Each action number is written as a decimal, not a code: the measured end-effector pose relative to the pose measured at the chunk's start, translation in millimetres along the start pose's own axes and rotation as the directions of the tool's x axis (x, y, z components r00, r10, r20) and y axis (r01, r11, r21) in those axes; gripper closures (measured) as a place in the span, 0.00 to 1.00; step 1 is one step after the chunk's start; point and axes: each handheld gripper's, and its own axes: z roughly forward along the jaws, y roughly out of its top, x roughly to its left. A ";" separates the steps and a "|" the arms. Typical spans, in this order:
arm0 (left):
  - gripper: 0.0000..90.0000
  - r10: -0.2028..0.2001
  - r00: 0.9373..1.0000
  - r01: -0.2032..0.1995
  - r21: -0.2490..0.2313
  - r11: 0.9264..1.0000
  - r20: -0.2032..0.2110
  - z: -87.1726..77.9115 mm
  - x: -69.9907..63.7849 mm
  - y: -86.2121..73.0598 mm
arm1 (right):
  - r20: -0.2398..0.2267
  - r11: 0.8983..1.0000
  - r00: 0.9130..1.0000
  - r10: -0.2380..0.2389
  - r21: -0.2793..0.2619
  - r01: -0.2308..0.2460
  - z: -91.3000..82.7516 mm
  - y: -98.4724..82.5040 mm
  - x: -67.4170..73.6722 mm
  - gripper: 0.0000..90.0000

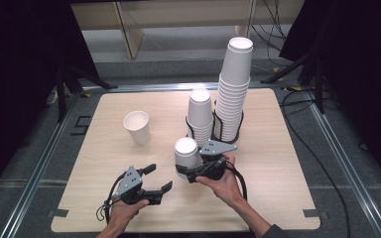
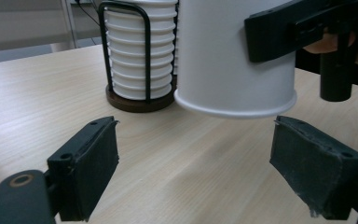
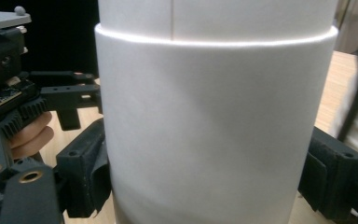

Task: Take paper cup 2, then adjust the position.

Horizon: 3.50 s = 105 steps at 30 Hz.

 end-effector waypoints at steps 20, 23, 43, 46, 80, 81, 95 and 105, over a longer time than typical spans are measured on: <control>0.15 0.013 0.999 -0.013 -0.004 1.000 0.037 6.6 -6.8 -1.3 | -0.055 0.999 0.998 -0.036 -0.005 0.035 24.8 0.0 25.5 0.20; 0.12 0.017 0.999 -0.017 -0.008 1.000 0.035 6.8 -7.1 -1.2 | -0.072 0.999 0.997 -0.038 -0.025 0.037 27.4 0.0 27.3 0.20; 0.01 0.002 1.000 -0.002 -0.005 1.000 0.014 6.8 -5.8 -1.1 | -0.132 0.999 0.991 -0.034 -0.024 0.032 36.9 -0.7 46.4 0.20; 0.01 0.003 1.000 -0.002 -0.012 1.000 0.017 7.2 -5.8 -1.3 | -0.138 0.999 0.989 -0.043 -0.039 0.038 37.3 -0.1 45.9 0.20; 0.08 0.036 0.999 -0.036 0.045 0.998 0.007 4.2 -8.3 3.0 | -0.141 1.000 0.990 -0.013 -0.029 0.009 26.9 7.3 43.7 0.16; 0.08 0.036 0.999 -0.036 0.051 0.998 0.004 4.2 -8.1 3.0 | -0.150 0.999 0.989 0.001 -0.034 -0.006 24.9 8.9 43.3 0.16; 0.10 0.022 1.000 -0.020 0.088 0.996 -0.013 3.5 -2.2 2.2 | -0.106 0.995 0.993 0.053 -0.082 -0.062 -31.3 26.2 13.0 0.17; 0.10 0.067 0.998 -0.063 0.194 0.979 -0.015 5.3 3.1 1.0 | -0.089 1.000 0.996 0.018 -0.020 -0.020 -48.2 25.2 -6.9 0.17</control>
